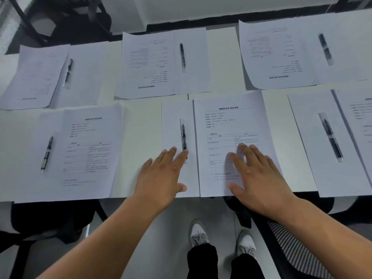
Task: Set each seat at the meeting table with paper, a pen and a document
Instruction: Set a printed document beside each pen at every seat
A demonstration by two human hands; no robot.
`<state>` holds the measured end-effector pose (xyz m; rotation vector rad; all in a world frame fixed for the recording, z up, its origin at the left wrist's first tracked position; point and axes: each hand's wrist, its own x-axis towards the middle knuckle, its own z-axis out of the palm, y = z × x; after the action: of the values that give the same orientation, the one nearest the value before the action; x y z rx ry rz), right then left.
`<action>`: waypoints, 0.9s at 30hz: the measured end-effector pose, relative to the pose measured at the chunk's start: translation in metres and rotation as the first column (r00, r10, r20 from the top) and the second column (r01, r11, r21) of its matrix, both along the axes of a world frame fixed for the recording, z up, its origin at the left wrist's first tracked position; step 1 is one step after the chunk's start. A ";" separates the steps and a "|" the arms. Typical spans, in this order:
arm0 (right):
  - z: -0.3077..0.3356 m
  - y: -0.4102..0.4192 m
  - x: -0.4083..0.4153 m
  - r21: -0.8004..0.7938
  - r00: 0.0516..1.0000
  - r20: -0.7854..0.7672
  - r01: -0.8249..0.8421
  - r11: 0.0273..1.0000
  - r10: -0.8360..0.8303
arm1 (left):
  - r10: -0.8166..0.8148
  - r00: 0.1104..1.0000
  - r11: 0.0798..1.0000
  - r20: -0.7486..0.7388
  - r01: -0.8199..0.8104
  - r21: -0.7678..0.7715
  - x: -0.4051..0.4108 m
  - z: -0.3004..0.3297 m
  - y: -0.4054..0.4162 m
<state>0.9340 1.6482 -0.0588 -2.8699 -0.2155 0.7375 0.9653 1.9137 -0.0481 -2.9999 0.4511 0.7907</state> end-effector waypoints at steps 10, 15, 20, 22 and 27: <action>0.005 0.006 0.000 -0.002 1.000 0.002 0.013 1.000 -0.013 | 0.013 1.000 1.000 0.006 -0.014 0.023 -0.002 0.011 -0.008; 0.019 0.009 0.000 0.013 1.000 0.004 0.018 1.000 -0.018 | 0.029 0.999 0.999 0.013 -0.029 0.032 -0.003 0.025 -0.013; 0.040 0.004 -0.001 0.017 0.999 0.042 0.002 1.000 -0.002 | 0.040 0.998 0.998 0.038 -0.042 0.038 -0.008 0.043 -0.021; 0.048 0.001 -0.003 0.020 0.998 0.056 -0.009 1.000 0.008 | 0.045 0.998 0.998 0.043 -0.047 0.042 -0.014 0.051 -0.025; 0.062 -0.004 -0.011 0.044 0.995 0.093 -0.031 0.999 0.027 | 0.062 0.995 0.995 0.073 -0.067 0.067 -0.030 0.069 -0.030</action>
<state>0.9234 1.6447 0.0035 -2.8658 -0.2833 0.5979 0.9352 1.8834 0.0213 -2.9799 0.3193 0.6862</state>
